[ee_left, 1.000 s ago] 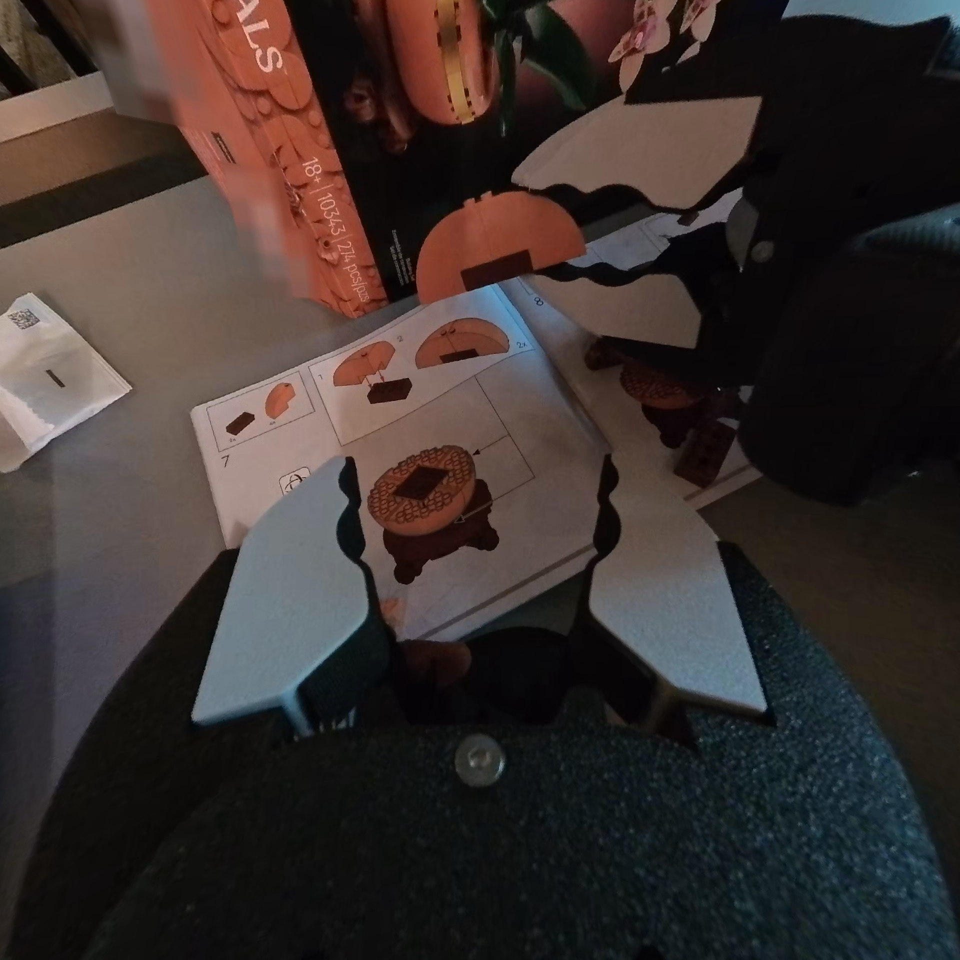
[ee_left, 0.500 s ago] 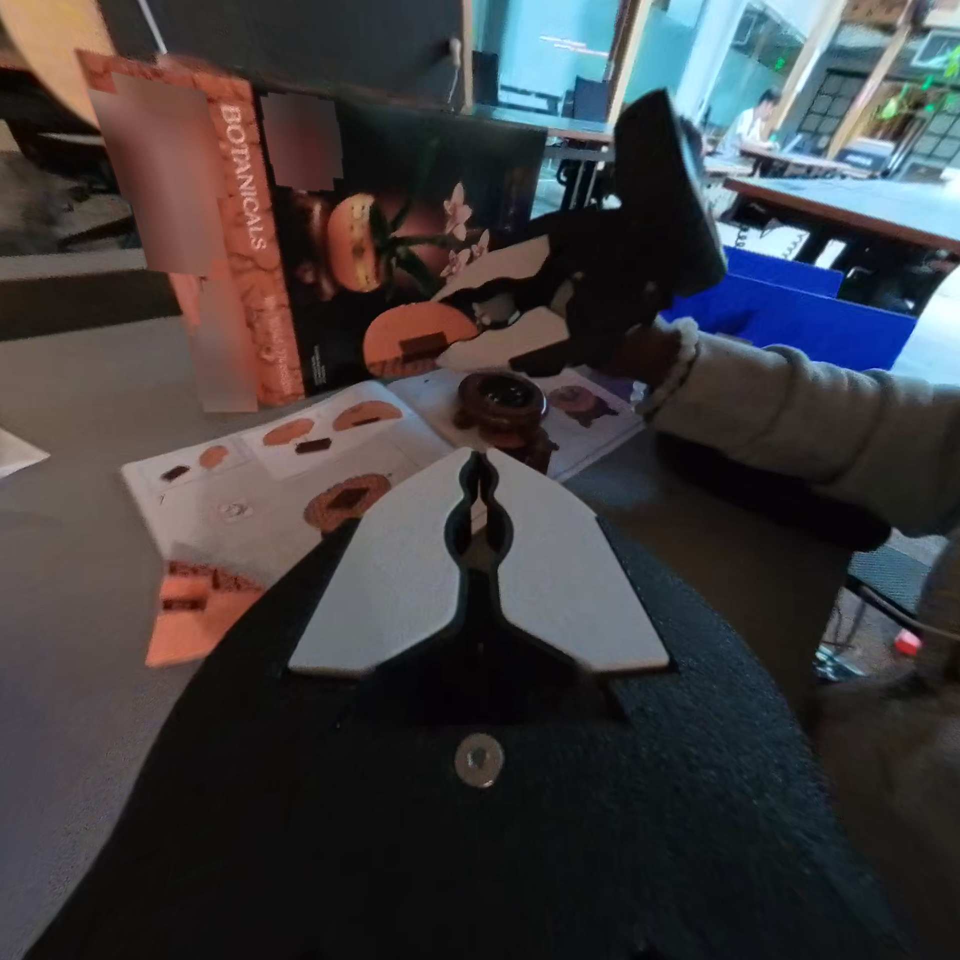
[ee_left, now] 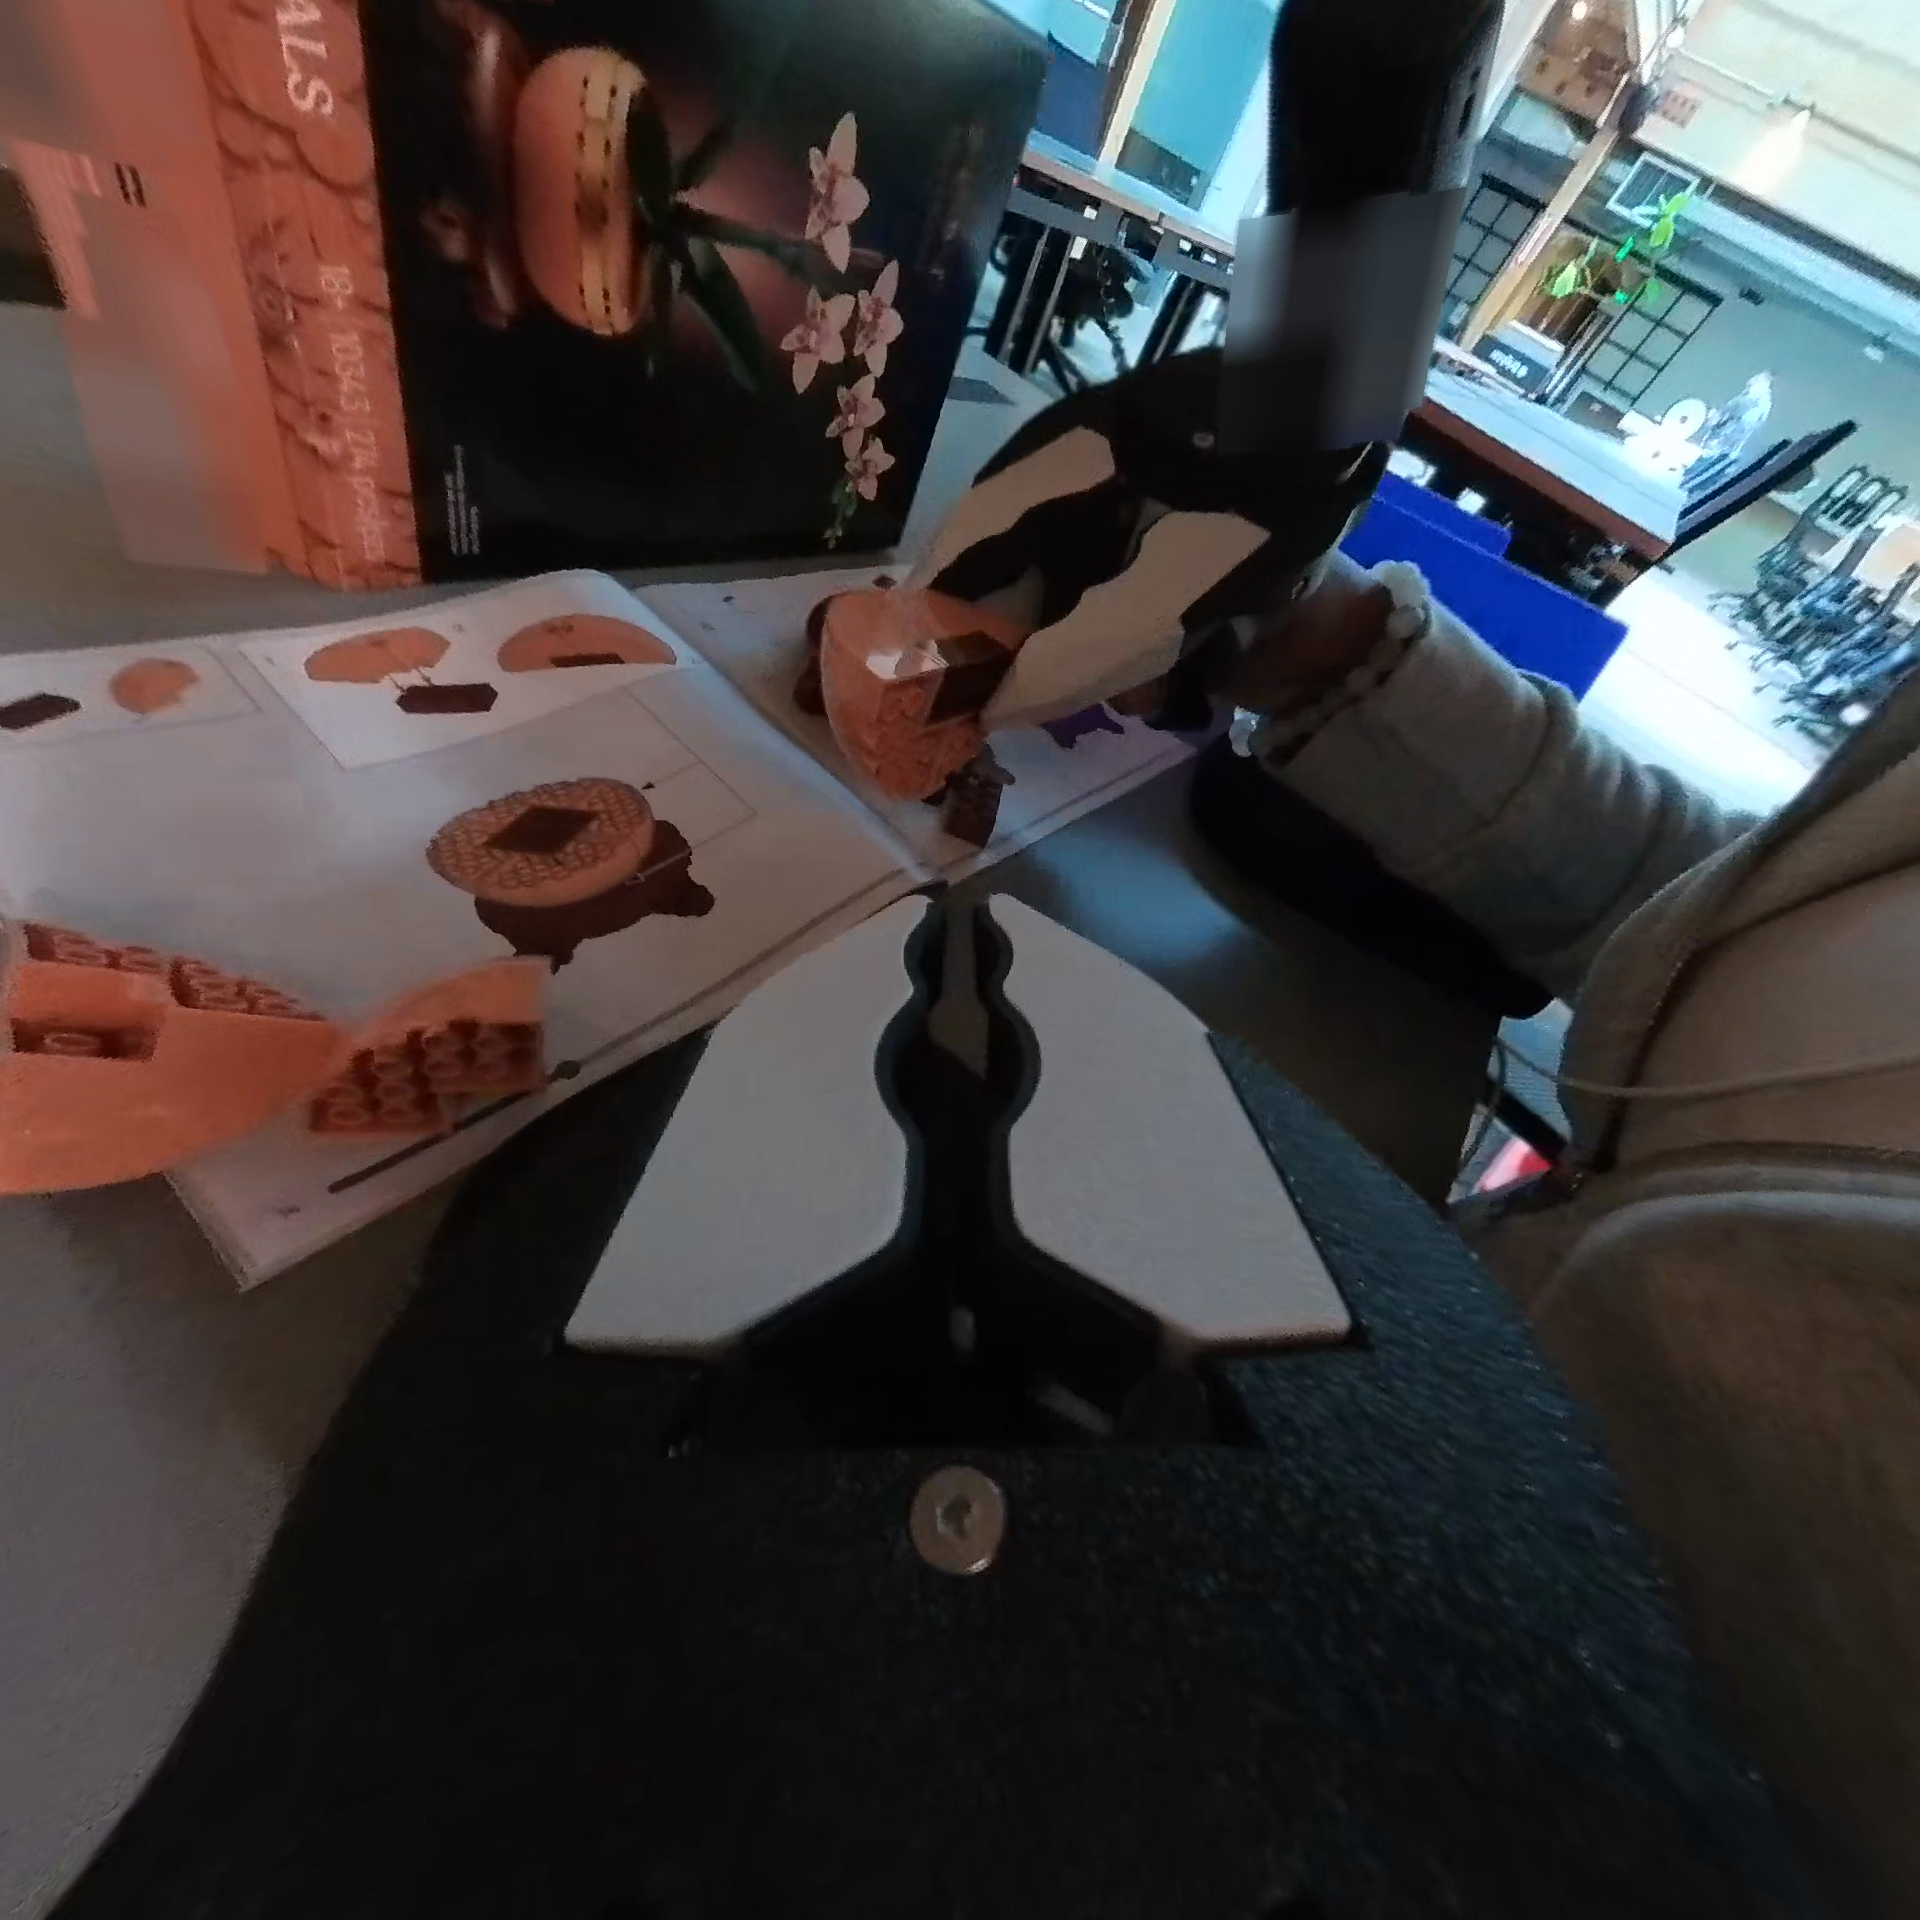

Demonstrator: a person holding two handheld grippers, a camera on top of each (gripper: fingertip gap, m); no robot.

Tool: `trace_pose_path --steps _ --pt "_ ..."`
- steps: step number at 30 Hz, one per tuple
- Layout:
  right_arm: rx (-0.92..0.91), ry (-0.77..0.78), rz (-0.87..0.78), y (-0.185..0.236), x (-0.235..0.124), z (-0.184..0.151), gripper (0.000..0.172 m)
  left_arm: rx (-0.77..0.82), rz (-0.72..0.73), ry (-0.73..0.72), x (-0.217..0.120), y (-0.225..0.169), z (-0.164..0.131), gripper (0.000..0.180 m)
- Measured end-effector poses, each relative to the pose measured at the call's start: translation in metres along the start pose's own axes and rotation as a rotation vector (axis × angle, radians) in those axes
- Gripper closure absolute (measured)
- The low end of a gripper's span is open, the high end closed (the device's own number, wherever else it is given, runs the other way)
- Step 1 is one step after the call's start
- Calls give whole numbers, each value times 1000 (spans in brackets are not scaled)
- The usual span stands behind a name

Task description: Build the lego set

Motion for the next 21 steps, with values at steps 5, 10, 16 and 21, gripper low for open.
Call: trace_pose_path --steps 5,10,16,21 --pt "113 -37 108 6 1 3 142 -45 -17 -8 0 3 1 170" --pt "401 -167 278 15 0 22 142 10 -48 49 4 -5 -3 128" --pt "652 -265 387 40 13 28 143 65 11 -85 -1 -7 11 108" --pt "739 -567 399 53 14 50 142 -48 -185 -224 -2 -27 23 110"
Point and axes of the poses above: each gripper's, where its closed fingertips meet, x out along the fingers, z out of its top, y = z × x across the jaws, the point moved 3 cm from there along -x, back along the fingers, and after that the axes turned 5 degrees about -x, right-handed, at the moved point
